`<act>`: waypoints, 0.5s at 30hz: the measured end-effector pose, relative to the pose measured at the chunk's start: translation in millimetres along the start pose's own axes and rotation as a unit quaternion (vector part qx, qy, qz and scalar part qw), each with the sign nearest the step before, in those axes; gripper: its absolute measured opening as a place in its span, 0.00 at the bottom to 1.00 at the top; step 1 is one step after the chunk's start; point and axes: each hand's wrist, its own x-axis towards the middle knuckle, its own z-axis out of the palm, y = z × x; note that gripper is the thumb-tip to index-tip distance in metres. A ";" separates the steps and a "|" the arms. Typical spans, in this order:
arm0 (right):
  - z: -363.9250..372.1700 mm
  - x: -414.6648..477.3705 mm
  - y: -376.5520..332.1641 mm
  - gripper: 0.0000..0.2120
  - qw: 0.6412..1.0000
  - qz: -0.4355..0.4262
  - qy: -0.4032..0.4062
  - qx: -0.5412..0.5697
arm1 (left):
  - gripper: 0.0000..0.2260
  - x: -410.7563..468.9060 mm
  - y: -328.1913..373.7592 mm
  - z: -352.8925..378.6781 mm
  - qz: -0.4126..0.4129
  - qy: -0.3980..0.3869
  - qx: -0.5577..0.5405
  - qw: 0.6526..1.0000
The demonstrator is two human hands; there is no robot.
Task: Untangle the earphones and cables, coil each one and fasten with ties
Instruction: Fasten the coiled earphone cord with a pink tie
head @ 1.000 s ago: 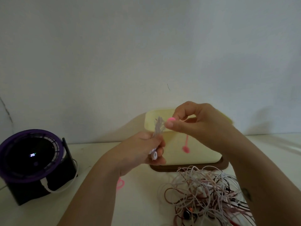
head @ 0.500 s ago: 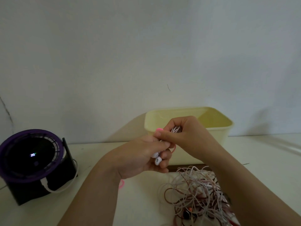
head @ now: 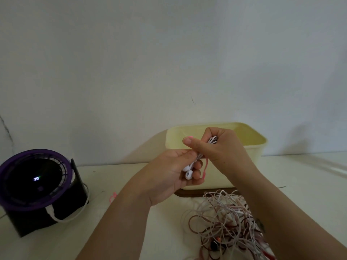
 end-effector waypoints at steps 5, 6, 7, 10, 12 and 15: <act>2.1 -0.6 1.9 0.21 1.000 -0.012 0.022 0.000 | 0.13 2.3 -3.4 9.6 0.073 0.071 0.153 0.983; 3.4 -0.6 2.6 0.22 0.999 -0.026 0.028 -0.003 | 0.14 1.7 -2.8 11.2 0.083 0.075 0.166 0.980; 4.7 -0.7 2.4 0.22 0.998 -0.041 0.036 -0.013 | 0.16 1.0 -2.3 12.0 0.087 0.075 0.164 0.980; 5.0 -0.4 -0.1 0.21 0.994 -0.083 0.031 -0.068 | 0.18 -0.5 0.1 10.8 0.066 0.056 0.094 0.992; 1.9 0.6 -2.3 0.21 0.991 -0.092 0.001 -0.093 | 0.18 -0.5 0.0 7.5 0.055 0.048 0.064 0.995; -6.3 2.3 -3.9 0.23 0.991 -0.091 -0.043 -0.088 | 0.14 1.8 -1.0 6.5 0.056 0.059 0.081 0.993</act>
